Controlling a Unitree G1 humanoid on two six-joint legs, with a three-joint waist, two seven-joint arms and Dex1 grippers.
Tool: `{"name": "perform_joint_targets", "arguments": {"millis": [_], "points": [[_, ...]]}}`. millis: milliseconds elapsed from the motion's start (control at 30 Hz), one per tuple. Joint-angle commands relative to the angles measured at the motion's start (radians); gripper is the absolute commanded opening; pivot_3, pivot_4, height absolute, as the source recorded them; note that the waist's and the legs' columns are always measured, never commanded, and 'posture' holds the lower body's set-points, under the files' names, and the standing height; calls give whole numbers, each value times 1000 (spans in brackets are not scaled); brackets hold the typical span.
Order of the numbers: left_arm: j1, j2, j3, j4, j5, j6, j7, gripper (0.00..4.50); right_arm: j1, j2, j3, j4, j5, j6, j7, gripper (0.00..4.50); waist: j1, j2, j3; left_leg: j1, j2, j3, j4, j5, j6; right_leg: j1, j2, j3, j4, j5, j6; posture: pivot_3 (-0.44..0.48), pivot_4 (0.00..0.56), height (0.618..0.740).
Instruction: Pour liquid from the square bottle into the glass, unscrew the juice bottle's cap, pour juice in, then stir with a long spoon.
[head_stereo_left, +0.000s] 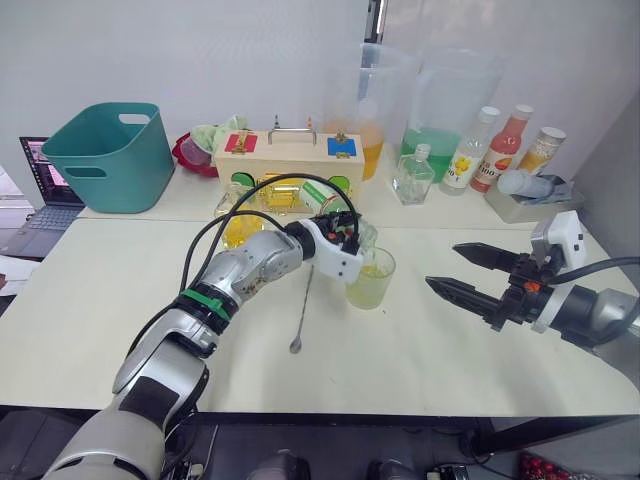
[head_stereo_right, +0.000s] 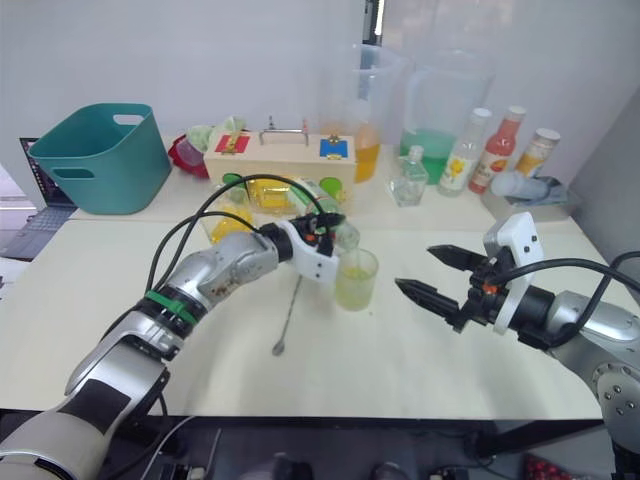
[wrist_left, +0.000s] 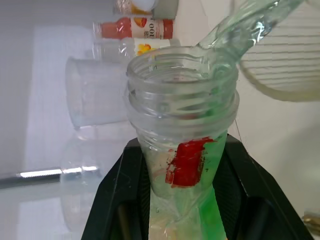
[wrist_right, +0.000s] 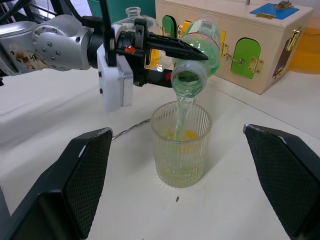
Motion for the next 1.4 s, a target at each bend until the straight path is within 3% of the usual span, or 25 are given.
{"name": "perform_joint_targets", "arguments": {"millis": [33, 233, 433, 667, 833, 967, 1300, 1400], "points": [[8, -16, 68, -59, -116, 66, -87, 1343, -6, -19, -24, -6, -8, -25, 8, 4456, -2, 0, 0, 0, 0, 0, 0, 0, 0, 0, 0, 0, 0, 0, 0, 0, 150, 740], [43, -35, 103, -143, -221, 127, -182, 1343, -27, -23, -9, 8, -19, -25, 19, 4456, 0, 0, 0, 0, 0, 0, 1, 0, 0, 0, 0, 0, 0, 0, 0, 0, 150, 740], [71, -67, 207, -269, -384, 306, -261, 1343, -79, -27, 34, 39, -22, -23, 47, 4456, -2, 0, 0, 0, 0, 0, 1, 0, 0, 0, 0, 0, 0, 0, 0, 0, 150, 740], [106, -82, 444, -577, -666, 819, -309, 1343, -196, -24, 130, 122, -36, -29, 132, 4456, -20, 0, 0, 0, 0, 0, 1, 0, 0, 0, 1, 0, 1, 0, 0, 0, 150, 740], [159, -35, 621, -769, -900, 1131, -332, 1343, -266, -50, 183, 223, -65, -52, 269, 4456, -25, 0, 0, 0, 0, -1, 2, 1, -1, 2, 3, 0, 2, 0, 1, 0, 150, 740], [282, 47, 745, -982, -1089, 1386, -353, 1343, -323, -101, 251, 353, -136, -106, 437, 4456, -30, 0, 0, 1, 0, -1, 2, 1, -1, 2, 3, 0, 2, 0, 1, 0, 150, 740], [416, 152, 871, -1116, -1302, 1582, -301, 1343, -426, -75, 321, 480, -217, -158, 554, 4456, -28, 0, 0, 2, 0, -1, 2, -1, -11, 3, 4, 2, 1, 0, 1, 0, 150, 740], [543, 222, 1052, -1081, -1302, 1550, -287, 1343, -496, -25, 385, 553, -262, -191, 602, 4456, -51, 0, 0, 4, 1, 0, -1, 1, -12, 2, 6, 2, 1, 0, 1, 0, 150, 740]]}}
